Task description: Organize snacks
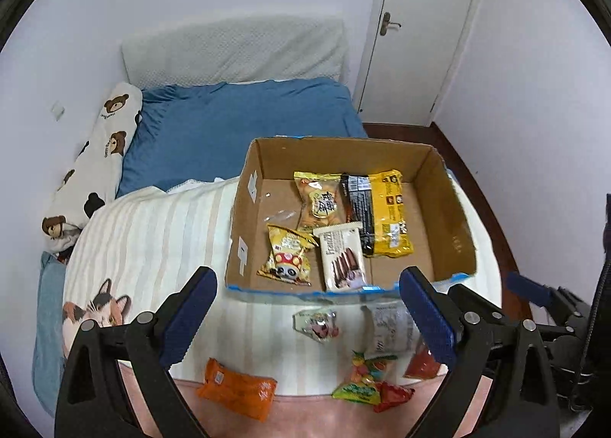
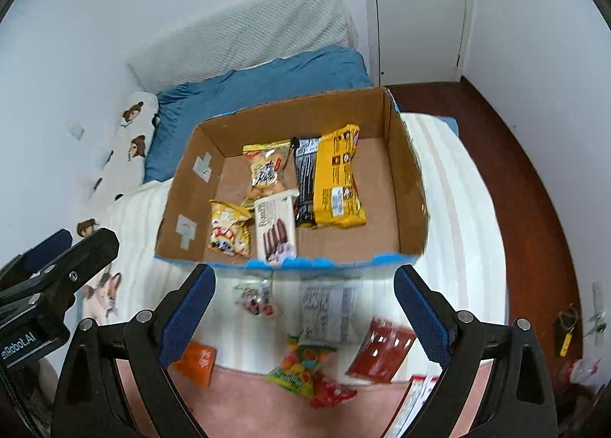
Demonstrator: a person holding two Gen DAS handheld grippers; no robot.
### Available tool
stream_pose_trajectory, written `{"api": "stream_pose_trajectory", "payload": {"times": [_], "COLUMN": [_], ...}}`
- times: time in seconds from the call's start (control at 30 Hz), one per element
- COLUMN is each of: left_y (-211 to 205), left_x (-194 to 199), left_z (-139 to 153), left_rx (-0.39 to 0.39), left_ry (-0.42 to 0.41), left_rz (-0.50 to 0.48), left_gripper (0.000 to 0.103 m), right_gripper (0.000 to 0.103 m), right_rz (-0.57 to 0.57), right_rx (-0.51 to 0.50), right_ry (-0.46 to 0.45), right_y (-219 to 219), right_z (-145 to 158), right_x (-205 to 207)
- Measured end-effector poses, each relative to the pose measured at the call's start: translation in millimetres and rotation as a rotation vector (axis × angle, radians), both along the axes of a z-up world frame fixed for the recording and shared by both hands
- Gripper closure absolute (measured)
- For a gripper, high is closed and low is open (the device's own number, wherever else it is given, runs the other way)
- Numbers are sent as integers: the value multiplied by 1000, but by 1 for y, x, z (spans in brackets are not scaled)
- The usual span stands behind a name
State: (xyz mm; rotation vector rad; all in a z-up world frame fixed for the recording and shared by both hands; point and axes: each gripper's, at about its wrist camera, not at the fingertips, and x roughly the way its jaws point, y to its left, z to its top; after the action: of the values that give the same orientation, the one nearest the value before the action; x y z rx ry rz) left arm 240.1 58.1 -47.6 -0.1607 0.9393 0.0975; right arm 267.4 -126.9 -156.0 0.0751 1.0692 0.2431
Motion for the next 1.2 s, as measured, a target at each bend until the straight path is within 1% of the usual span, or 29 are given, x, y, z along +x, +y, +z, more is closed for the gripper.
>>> {"api": "stream_pose_trajectory", "payload": {"times": [0.13,0.23,0.3,0.37,0.4,0.43,0.57,0.63,0.7,0.73,0.8,0.83,0.9,0.93,0.97,1.03,1.07,1.13,1.17,1.2], "left_y": [4,10,16,25,29,36,59,64,66,68,79,84,99,105,110,115,116,117,117,117], "left_x": [-18,-33,-44,-55,-59,-64,-78,-82,-80,-80,-78,-77,-75,-74,-73,-70,-68,-67,-67,-67], "left_z": [-8,-26,-45,-71,-84,-101,-154,-175,-196,-202,-214,-219,-230,-235,-241,-253,-263,-277,-281,-284], "left_rx": [-39,-52,-57,-53,-55,-61,-119,-132,-140,-167,-277,-319,-449,-502,-539,-568,-576,-589,-585,-578], "left_ry": [17,58,105,166,200,252,383,431,493,510,524,530,525,522,524,543,566,587,593,593], "left_rz": [22,49,65,97,108,130,202,205,186,202,252,284,379,424,463,512,533,560,572,577], "left_gripper": [5,5,5,5,5,5,5,5,5,5,5,5,5,5,5,5,5,7,12,15], "right_gripper": [6,6,6,6,6,6,6,6,6,6,6,6,6,6,6,6,6,6,7,12], "right_rz": [-23,-54,-77,-123,-154,-178,-293,-323,-355,-371,-396,-413,-448,-466,-481,-502,-509,-515,-517,-517], "right_rx": [40,56,60,69,75,80,103,97,83,73,67,68,81,83,81,81,79,63,59,50], "right_ry": [43,96,135,183,215,233,336,381,411,425,440,448,458,462,468,474,475,484,483,479], "right_y": [-11,-24,-34,-50,-60,-66,-102,-114,-124,-130,-136,-139,-145,-149,-151,-156,-157,-158,-158,-157], "right_z": [-11,-29,-45,-66,-79,-88,-134,-154,-170,-179,-189,-194,-203,-209,-214,-224,-227,-236,-238,-240], "right_x": [-18,-32,-41,-52,-59,-63,-83,-91,-96,-99,-103,-104,-106,-108,-108,-103,-103,-101,-100,-99]}}
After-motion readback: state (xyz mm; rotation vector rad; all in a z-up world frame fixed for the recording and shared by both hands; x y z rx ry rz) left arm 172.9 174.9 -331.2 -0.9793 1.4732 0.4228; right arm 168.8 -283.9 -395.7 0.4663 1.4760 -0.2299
